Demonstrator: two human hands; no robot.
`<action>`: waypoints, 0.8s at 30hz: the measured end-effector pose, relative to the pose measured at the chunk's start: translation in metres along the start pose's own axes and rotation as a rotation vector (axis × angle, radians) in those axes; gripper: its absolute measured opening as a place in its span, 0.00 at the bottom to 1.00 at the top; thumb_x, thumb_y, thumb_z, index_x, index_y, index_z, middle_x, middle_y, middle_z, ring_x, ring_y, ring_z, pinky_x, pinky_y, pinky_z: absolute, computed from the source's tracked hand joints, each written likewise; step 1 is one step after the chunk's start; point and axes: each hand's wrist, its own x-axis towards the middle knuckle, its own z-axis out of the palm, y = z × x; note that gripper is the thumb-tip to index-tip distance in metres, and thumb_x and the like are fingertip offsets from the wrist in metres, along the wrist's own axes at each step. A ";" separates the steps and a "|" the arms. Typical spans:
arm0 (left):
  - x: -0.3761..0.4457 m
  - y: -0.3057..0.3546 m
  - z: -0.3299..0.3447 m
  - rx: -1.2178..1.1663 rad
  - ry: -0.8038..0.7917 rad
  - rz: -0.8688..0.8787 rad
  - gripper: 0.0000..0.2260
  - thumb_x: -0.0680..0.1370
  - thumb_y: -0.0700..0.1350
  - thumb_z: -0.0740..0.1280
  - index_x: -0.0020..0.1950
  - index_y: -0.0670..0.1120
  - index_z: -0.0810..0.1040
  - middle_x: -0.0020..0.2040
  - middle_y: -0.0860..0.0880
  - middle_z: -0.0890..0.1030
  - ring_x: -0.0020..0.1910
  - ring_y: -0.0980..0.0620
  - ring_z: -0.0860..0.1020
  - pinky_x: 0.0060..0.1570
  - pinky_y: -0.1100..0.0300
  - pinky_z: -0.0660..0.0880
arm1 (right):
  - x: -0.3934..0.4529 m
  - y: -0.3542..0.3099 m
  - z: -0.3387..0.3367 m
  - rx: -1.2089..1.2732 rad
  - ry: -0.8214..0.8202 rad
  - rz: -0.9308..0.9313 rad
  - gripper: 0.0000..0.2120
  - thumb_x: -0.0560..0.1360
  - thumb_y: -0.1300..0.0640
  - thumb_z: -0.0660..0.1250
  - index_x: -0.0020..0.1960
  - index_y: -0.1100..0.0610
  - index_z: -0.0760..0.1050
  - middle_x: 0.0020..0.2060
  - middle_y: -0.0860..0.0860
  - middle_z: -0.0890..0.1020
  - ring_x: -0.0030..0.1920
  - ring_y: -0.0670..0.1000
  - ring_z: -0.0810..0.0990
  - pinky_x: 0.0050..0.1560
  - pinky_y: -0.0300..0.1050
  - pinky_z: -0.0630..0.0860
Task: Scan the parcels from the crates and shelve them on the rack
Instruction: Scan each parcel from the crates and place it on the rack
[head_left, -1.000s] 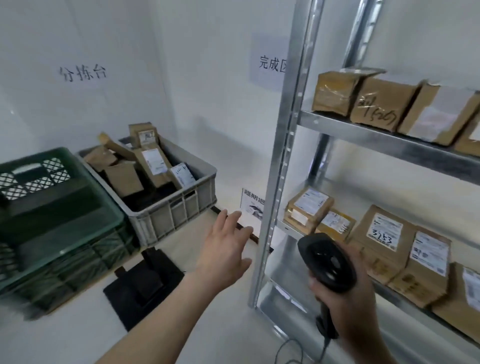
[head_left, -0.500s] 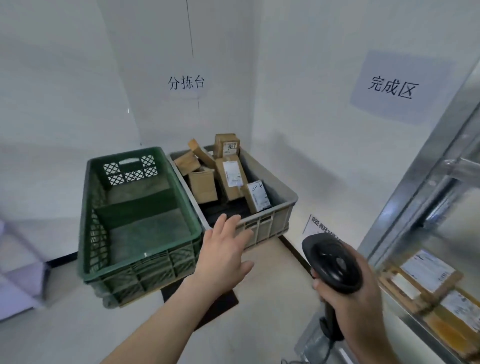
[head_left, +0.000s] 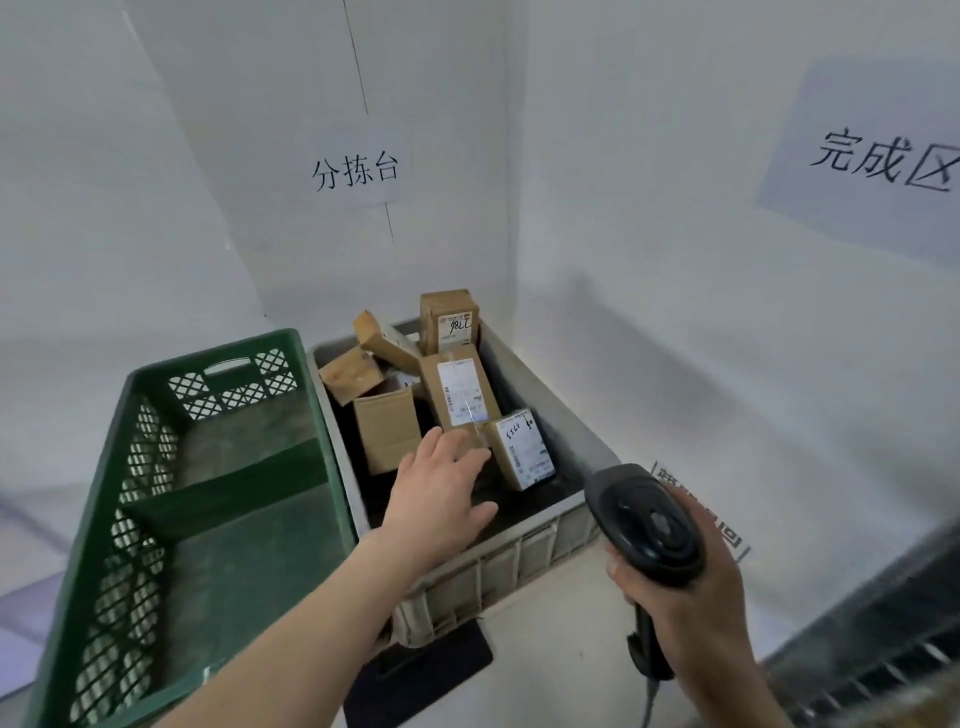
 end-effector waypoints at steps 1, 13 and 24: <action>0.012 -0.001 0.001 -0.004 -0.011 -0.004 0.27 0.78 0.58 0.67 0.76 0.55 0.67 0.79 0.49 0.61 0.79 0.44 0.54 0.75 0.45 0.62 | 0.008 0.001 0.000 0.003 -0.006 -0.006 0.38 0.63 0.78 0.78 0.59 0.41 0.79 0.47 0.45 0.85 0.42 0.51 0.84 0.50 0.62 0.81; 0.163 -0.022 0.046 0.020 -0.170 0.011 0.29 0.77 0.60 0.67 0.75 0.51 0.67 0.75 0.47 0.66 0.75 0.44 0.62 0.70 0.45 0.67 | 0.083 0.027 0.018 -0.076 0.101 0.011 0.37 0.60 0.78 0.78 0.62 0.51 0.78 0.50 0.43 0.86 0.51 0.43 0.85 0.49 0.30 0.78; 0.251 -0.039 0.114 0.003 -0.373 0.050 0.30 0.77 0.67 0.63 0.73 0.50 0.70 0.72 0.45 0.67 0.74 0.41 0.61 0.69 0.41 0.66 | 0.126 0.053 0.043 -0.170 0.216 0.097 0.37 0.56 0.65 0.76 0.65 0.54 0.76 0.53 0.46 0.86 0.55 0.46 0.84 0.53 0.33 0.78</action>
